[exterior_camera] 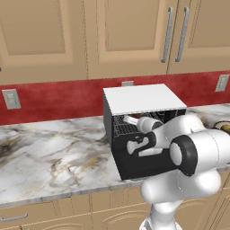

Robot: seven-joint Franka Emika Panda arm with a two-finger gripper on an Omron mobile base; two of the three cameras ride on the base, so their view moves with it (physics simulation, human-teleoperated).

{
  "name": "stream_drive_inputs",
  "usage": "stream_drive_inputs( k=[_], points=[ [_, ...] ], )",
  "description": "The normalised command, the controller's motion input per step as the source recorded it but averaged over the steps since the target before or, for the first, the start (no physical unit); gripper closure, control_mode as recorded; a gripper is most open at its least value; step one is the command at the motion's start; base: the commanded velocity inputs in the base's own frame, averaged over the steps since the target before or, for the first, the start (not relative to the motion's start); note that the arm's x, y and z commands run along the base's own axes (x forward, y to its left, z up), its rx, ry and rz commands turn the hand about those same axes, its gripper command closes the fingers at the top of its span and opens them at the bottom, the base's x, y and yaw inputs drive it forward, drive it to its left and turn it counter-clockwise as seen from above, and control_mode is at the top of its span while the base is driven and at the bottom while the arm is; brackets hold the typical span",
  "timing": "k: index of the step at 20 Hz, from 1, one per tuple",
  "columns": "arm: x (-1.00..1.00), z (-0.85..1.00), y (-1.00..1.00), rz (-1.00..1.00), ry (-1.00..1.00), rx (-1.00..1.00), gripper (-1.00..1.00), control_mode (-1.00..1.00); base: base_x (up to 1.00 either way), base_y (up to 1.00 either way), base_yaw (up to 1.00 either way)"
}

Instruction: Pick up the heated bread from the toaster oven and place it in the bowl. Then move the bread bowl to the dining counter.

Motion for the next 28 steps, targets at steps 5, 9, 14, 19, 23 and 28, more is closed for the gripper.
stream_drive_inputs(
  k=[5,9,14,19,23,28],
  points=[
    [-0.27,0.0,-0.03,0.0,0.0,0.0,1.0,-1.0,0.0,0.0,0.0],
    [-0.29,0.0,-0.09,0.0,0.0,0.0,1.0,-1.0,0.0,0.0,0.0],
    [-0.41,0.0,-0.18,-0.03,0.0,0.0,1.0,-1.0,0.0,0.0,0.0],
    [-0.52,0.0,-0.22,-0.03,0.0,0.0,1.0,-1.0,0.0,0.0,0.0],
    [-0.6,0.0,-0.24,-0.03,0.0,0.0,1.0,-1.0,0.0,0.0,0.0],
    [-0.64,0.0,-0.26,-0.04,0.0,0.0,1.0,-1.0,0.0,0.0,0.0]
  ],
)
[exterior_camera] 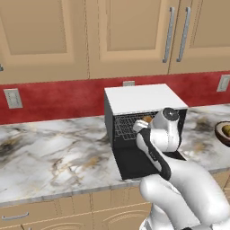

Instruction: Pick up the heated bread from the toaster oven and place it in the bowl. Then move the bread bowl to the dining counter.

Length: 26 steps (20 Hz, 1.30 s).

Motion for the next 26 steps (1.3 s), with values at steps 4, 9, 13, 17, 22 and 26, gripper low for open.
stream_drive_inputs(
  k=[4,9,13,17,22,26],
  points=[
    [-0.76,0.0,-0.25,-0.03,-0.01,0.0,1.0,-1.0,0.0,0.0,0.0],
    [-0.69,0.16,-0.16,-0.01,-0.07,0.0,1.0,-1.0,0.0,0.0,0.0],
    [-0.55,0.42,0.0,0.0,-0.15,0.0,1.0,-1.0,0.0,0.0,0.0],
    [-0.42,0.55,0.0,0.0,-0.16,0.0,1.0,-1.0,0.0,0.0,0.0],
    [-0.39,0.54,0.0,0.0,-0.16,0.0,-1.0,-1.0,0.0,0.0,0.0],
    [-0.44,0.42,0.0,0.0,-0.12,0.0,-1.0,-1.0,0.0,0.0,0.0]
  ],
)
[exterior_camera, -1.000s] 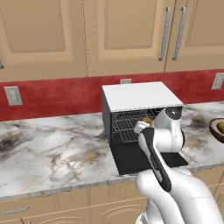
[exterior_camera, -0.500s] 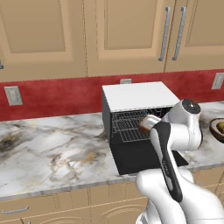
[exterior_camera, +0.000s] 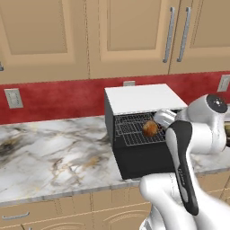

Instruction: Pick up the heated bread from the toaster oven and place it in the bowl. Then move the bread bowl to the dining counter.

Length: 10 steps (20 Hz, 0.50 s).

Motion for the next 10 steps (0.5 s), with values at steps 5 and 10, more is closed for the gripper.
stream_drive_inputs(
  k=[5,10],
  points=[
    [-0.31,0.35,0.0,0.0,-0.06,-0.02,-1.0,-1.0,0.0,0.0,0.0],
    [-0.02,0.09,0.17,0.0,0.02,-0.13,-1.0,-1.0,0.0,0.0,0.0]
  ],
)
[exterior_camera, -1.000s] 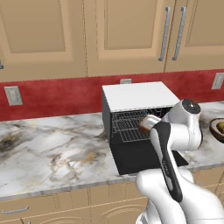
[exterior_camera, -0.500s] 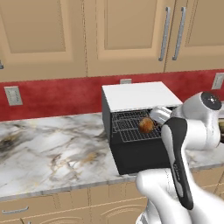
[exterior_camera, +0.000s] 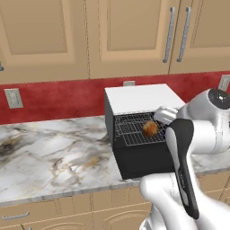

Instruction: Pick up the heated bread from the toaster oven and place it in the bowl. Then move the bread bowl to the dining counter.

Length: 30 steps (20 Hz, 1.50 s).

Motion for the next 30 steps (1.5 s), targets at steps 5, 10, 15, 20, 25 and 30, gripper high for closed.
stream_drive_inputs(
  k=[5,10,15,20,25,30],
  points=[
    [0.0,0.0,0.4,0.0,0.07,-0.21,-1.0,-1.0,0.0,0.0,0.0],
    [0.0,0.0,0.22,0.0,0.05,-0.11,-1.0,-1.0,0.0,0.0,0.0],
    [0.0,0.0,0.07,0.0,0.0,0.0,-1.0,-1.0,0.0,0.0,0.0],
    [0.0,0.0,0.0,0.05,0.0,0.0,-1.0,-1.0,0.0,0.0,0.0],
    [0.0,0.0,0.0,0.24,0.0,0.0,-1.0,-1.0,0.0,0.0,0.0],
    [0.06,0.0,0.0,0.14,0.03,-0.01,-1.0,-1.0,0.0,0.0,0.0]
  ],
)
